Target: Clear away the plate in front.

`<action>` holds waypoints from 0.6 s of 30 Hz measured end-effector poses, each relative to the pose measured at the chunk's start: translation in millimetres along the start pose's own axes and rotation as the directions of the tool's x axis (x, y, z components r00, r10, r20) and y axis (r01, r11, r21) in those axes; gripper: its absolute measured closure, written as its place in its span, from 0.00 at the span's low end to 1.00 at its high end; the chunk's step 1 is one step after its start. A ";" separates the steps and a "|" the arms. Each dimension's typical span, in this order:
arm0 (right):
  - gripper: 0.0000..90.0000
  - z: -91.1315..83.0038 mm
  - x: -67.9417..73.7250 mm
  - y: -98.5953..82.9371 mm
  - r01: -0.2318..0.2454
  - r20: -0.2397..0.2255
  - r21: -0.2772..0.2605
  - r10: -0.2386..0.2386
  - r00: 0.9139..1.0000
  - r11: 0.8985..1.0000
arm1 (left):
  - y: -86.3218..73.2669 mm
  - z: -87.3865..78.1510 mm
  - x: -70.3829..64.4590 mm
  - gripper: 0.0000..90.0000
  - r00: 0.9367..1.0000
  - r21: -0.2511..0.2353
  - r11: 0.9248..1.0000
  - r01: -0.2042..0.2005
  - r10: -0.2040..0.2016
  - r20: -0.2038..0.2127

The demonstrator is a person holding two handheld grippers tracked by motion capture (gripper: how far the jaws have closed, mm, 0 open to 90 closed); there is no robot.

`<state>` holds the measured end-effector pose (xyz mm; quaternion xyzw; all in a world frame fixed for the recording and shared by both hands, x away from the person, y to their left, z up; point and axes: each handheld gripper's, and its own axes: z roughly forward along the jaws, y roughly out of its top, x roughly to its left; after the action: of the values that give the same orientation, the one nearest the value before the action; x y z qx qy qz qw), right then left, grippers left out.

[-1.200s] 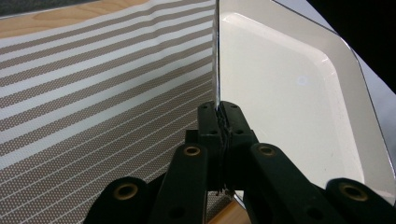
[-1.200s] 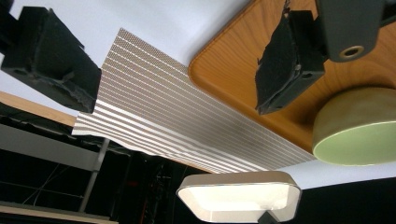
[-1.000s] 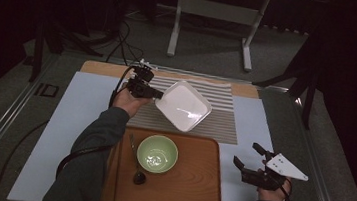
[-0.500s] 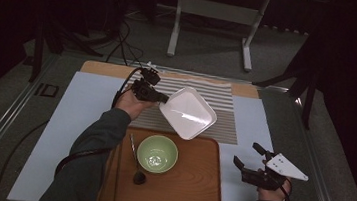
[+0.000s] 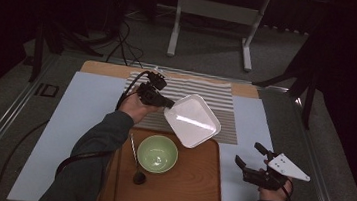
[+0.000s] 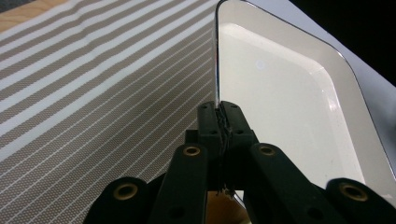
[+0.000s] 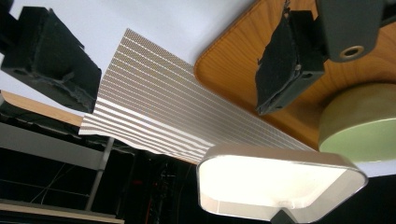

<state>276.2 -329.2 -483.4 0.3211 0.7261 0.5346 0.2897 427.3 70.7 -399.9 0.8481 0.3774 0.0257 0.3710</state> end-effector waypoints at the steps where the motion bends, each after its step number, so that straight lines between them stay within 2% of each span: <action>1: 0.15 0.0 -0.1 0.0 0.000 0.000 0.000 0.000 1.000 1.000 | -0.3 0.7 -1.1 0.99 1.000 0.000 1.000 -0.003 0.003 0.002; 9: 0.15 0.1 -0.3 0.0 0.000 0.001 -0.002 0.000 1.000 1.000 | 0.3 1.9 -11.0 0.99 0.999 0.003 0.999 -0.041 0.041 0.006; 18: 0.15 0.3 -0.1 0.1 0.003 0.001 -0.002 -0.003 1.000 1.000 | 2.0 1.4 -22.9 0.99 0.996 0.010 0.996 -0.083 0.083 0.031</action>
<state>276.5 -329.0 -483.3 0.3201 0.7259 0.5346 0.2912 412.6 53.8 -394.2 0.8655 0.3363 0.0262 0.3704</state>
